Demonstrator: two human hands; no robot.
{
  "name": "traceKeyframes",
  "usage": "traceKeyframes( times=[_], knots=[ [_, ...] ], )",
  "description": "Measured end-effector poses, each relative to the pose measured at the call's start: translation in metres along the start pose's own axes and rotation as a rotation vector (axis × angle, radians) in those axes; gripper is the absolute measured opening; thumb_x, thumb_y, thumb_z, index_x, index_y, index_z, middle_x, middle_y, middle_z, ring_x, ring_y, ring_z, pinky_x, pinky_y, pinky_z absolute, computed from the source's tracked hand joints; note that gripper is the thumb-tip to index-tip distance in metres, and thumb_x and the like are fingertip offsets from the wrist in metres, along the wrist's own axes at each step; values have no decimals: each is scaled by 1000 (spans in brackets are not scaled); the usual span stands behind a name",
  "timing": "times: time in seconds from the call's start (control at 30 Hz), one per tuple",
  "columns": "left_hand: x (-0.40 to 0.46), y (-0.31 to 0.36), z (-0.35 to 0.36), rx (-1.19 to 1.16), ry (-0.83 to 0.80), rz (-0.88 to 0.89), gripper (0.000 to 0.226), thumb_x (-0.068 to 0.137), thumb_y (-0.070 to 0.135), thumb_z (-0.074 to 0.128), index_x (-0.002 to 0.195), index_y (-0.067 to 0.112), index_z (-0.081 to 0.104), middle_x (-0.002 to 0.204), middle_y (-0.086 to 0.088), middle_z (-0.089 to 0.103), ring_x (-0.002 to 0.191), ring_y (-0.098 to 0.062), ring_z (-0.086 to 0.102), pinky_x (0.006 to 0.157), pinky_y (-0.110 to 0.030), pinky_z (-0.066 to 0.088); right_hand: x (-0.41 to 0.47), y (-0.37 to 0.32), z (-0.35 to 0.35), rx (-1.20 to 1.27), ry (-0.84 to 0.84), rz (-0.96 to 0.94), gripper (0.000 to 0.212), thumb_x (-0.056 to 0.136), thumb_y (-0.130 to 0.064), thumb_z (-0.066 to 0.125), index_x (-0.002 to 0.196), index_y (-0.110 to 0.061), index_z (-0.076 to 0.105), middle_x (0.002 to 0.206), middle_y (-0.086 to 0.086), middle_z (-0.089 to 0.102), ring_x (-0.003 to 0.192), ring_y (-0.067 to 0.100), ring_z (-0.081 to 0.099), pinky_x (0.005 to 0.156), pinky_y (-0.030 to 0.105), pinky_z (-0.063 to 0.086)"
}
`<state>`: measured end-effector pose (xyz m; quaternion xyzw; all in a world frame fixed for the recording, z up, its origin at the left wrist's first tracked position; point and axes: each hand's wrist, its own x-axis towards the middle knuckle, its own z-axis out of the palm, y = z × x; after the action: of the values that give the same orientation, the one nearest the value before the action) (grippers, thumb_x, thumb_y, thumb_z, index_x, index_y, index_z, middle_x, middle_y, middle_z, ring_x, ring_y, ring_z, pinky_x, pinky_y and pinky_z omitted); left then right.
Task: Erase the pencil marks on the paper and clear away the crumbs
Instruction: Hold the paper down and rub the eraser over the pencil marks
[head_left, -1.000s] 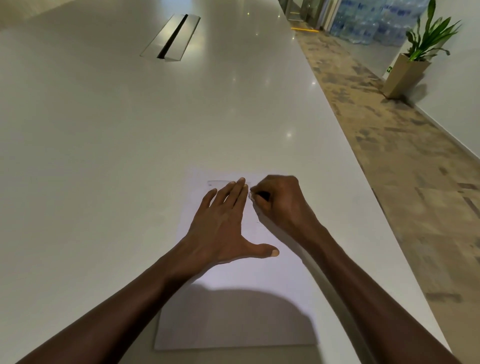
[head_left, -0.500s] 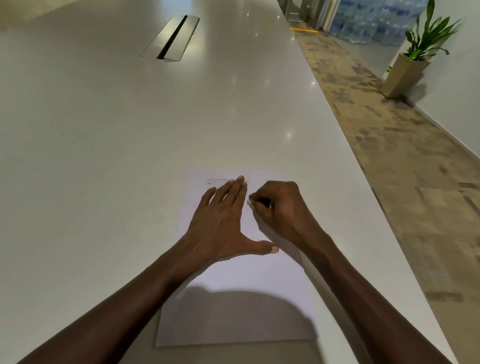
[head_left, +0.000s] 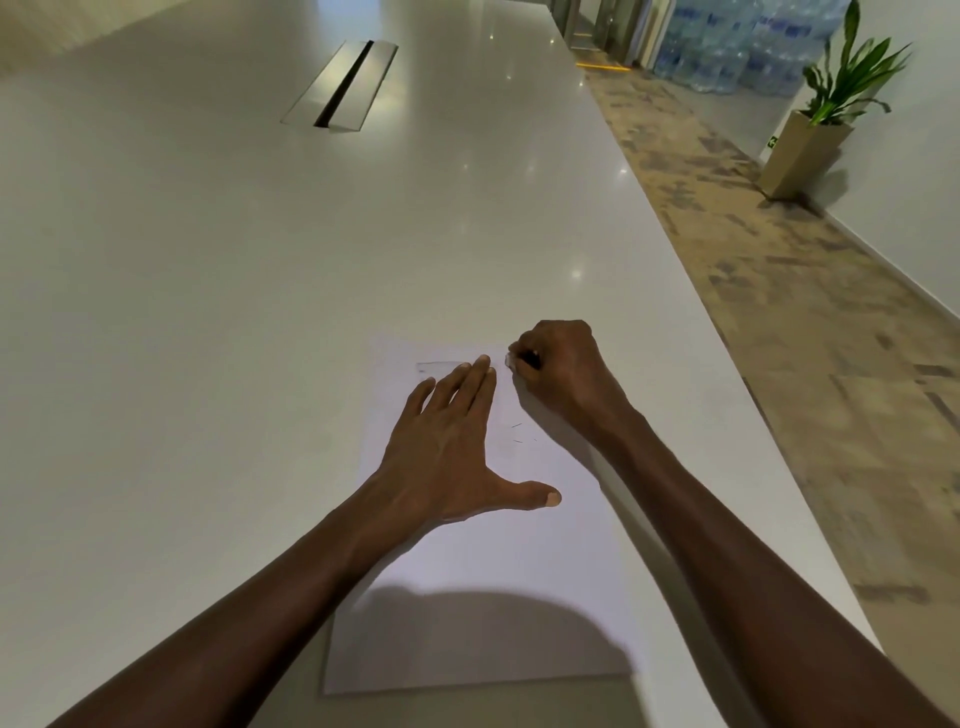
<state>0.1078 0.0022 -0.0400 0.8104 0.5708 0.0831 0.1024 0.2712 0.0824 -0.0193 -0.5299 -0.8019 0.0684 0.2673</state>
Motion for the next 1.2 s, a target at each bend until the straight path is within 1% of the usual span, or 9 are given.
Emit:
traceKeyframes(
  times=[0.1,0.3,0.6,0.73,0.8,0.87,1.0,1.1,1.2],
  knots=[
    [0,0,1,-6,-3,2,141,52,104,28,156,15,-6,164,4,-11,150,-13,-6,122,-42,5,-19,1,-7,-27,-11,-17,20,80,-1,63,61,5,62,58,21,61,60,31,59,59,43,48],
    [-1,-2,3,8,18,7,141,52,104,28,156,14,-3,164,3,-9,150,-13,-4,122,-42,6,-66,-15,-17,46,-23,26,11,79,2,63,69,2,69,65,15,66,65,23,61,59,41,51],
    [-1,1,1,12,1,-11,141,51,104,25,156,14,-5,164,4,-11,150,-13,-6,122,-43,6,-30,-2,-11,-42,-25,34,21,77,-1,56,56,0,58,54,14,60,59,26,58,56,41,48],
    [-1,2,1,0,-1,-16,142,50,104,27,156,15,-5,164,5,-12,150,-12,-7,122,-41,5,-37,-5,-19,-42,-105,10,18,75,4,57,60,-3,65,56,7,62,58,22,56,55,34,48],
    [-2,3,1,-5,0,-18,142,50,104,26,156,15,-3,164,5,-12,150,-11,-7,122,-41,5,-46,-9,-29,8,-136,42,16,78,3,61,67,-1,72,63,9,68,62,21,61,60,35,50],
    [-2,2,0,-10,0,-19,142,50,104,26,156,15,-3,164,5,-12,150,-11,-7,122,-41,5,-58,-16,-36,84,-112,104,11,82,-2,67,75,1,75,71,10,73,67,17,64,68,34,52],
    [-4,3,-2,-52,-16,-2,141,52,104,31,156,15,-5,163,6,-13,150,-9,-10,122,-41,4,-79,-34,-41,290,71,306,13,85,-8,72,78,3,73,76,14,74,70,18,64,69,27,50],
    [-12,0,-5,-122,-55,64,141,54,102,38,155,16,-11,162,8,-18,148,-6,-17,123,-40,3,-90,-42,-43,352,155,399,9,87,-15,76,93,-11,80,81,-11,74,72,-6,66,69,4,45],
    [-23,-7,-9,-133,-99,96,143,53,102,40,154,16,-14,160,9,-22,146,-5,-20,123,-37,0,-106,-50,-44,452,106,428,8,87,-14,76,93,-14,80,77,-16,72,70,-6,67,69,8,48]
  ],
)
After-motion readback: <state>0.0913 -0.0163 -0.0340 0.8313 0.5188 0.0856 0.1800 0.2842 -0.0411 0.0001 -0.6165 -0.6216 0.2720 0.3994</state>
